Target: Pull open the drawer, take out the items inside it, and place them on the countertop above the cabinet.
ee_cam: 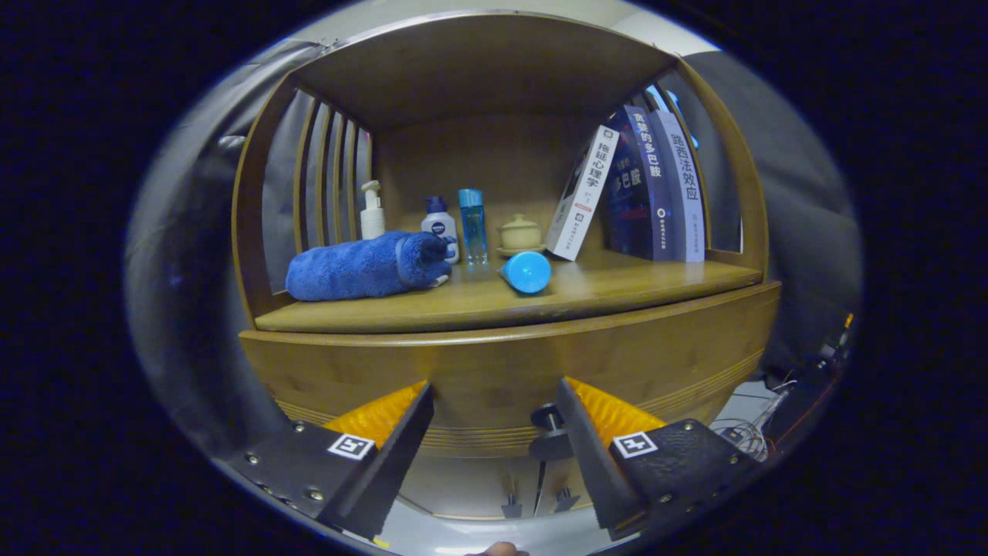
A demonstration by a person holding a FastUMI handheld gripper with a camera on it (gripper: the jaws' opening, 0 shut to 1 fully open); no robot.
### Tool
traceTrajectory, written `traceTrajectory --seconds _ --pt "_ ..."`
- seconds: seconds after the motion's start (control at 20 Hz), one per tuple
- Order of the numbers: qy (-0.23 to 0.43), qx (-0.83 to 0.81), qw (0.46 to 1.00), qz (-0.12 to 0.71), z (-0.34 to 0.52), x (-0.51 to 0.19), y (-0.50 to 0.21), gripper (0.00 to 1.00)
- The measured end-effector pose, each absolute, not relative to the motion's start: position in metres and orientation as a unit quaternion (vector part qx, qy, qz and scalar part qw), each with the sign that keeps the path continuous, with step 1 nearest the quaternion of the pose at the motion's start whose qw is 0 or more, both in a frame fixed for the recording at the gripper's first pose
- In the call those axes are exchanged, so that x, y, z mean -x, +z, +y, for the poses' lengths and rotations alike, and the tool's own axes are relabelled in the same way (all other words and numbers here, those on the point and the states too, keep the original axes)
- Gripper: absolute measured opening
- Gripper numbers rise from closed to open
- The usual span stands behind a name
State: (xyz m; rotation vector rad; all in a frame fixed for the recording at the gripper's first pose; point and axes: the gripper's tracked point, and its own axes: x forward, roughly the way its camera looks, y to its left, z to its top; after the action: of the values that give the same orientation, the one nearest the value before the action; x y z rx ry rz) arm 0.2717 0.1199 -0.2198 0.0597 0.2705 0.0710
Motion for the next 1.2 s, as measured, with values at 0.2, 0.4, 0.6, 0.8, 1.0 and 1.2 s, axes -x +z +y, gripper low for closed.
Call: traceTrajectory --seconds 0.2,0.4,0.6,0.8,1.0,1.2 --pt "0.036 -0.029 0.99 0.137 0.122 -0.279 -0.22 0.97" --pt "0.038 -0.037 0.99 0.129 0.121 -0.28 -0.219 0.97" --pt "0.04 -0.035 0.99 0.129 0.121 -0.282 -0.22 0.97" --pt "0.042 -0.035 0.99 0.128 0.121 -0.282 -0.219 0.97" --pt "0.043 -0.051 0.99 0.125 0.121 -0.282 -0.217 0.97" --pt "0.04 -0.068 0.99 0.113 0.12 -0.282 -0.209 0.97"
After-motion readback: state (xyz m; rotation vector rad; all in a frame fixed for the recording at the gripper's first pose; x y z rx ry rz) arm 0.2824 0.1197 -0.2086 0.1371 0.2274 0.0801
